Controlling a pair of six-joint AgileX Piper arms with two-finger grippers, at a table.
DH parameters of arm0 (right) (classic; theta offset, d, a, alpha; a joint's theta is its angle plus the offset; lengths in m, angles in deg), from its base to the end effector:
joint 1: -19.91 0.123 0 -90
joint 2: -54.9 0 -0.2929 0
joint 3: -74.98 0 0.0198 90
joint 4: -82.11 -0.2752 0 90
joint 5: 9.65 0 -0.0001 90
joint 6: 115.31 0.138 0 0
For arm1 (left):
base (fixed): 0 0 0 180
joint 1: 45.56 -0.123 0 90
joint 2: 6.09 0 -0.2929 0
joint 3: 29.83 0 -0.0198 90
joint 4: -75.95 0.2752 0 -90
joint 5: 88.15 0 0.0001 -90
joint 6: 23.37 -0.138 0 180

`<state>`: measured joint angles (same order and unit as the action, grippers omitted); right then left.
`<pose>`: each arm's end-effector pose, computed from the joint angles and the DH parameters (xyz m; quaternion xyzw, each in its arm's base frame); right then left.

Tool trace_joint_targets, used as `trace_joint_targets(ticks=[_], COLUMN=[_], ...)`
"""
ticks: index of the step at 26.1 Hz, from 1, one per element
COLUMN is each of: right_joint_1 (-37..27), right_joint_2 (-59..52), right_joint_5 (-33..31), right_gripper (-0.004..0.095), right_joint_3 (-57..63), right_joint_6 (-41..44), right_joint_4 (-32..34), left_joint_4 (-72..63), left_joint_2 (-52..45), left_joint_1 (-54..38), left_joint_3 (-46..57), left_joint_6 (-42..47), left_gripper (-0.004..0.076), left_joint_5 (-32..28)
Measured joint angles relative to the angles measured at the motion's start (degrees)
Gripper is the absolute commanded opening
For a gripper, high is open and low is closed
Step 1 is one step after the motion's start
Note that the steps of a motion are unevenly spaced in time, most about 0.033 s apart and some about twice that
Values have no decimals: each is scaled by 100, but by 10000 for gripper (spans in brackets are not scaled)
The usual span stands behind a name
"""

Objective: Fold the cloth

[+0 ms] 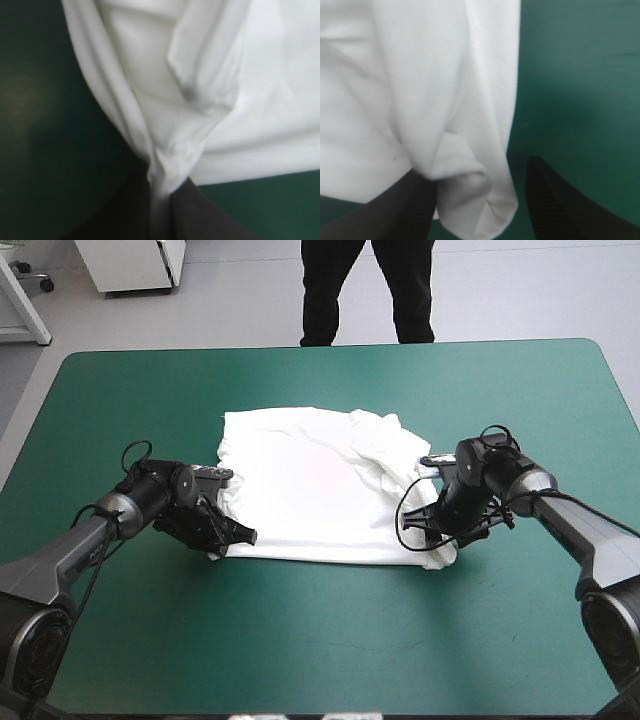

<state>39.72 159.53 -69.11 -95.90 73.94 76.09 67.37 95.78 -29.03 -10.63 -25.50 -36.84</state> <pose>0.3254 0.1305 0.1772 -0.0679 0.9948 0.0601 0.0455 0.3070 -0.1079 0.1488 0.1191 0.9888 -0.0692 0.0580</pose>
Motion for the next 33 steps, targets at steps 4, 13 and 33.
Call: trace_joint_targets(ticks=[4,13,33], right_joint_1=[369,480,112], right_joint_2=[5,-151,-110], right_joint_5=[556,850,97], right_gripper=[502,-17,-17], right_joint_3=[425,600,-1893], right_joint_6=[227,616,759], right_joint_4=[154,39,688], left_joint_4=[0,0,1177], left_joint_2=[0,5,144], left_joint_1=[0,0,6], left_joint_3=[0,-30,-2089], left_joint_6=[-24,-152,62], left_gripper=[-9,-9,-9], left_joint_5=[-7,26,60])
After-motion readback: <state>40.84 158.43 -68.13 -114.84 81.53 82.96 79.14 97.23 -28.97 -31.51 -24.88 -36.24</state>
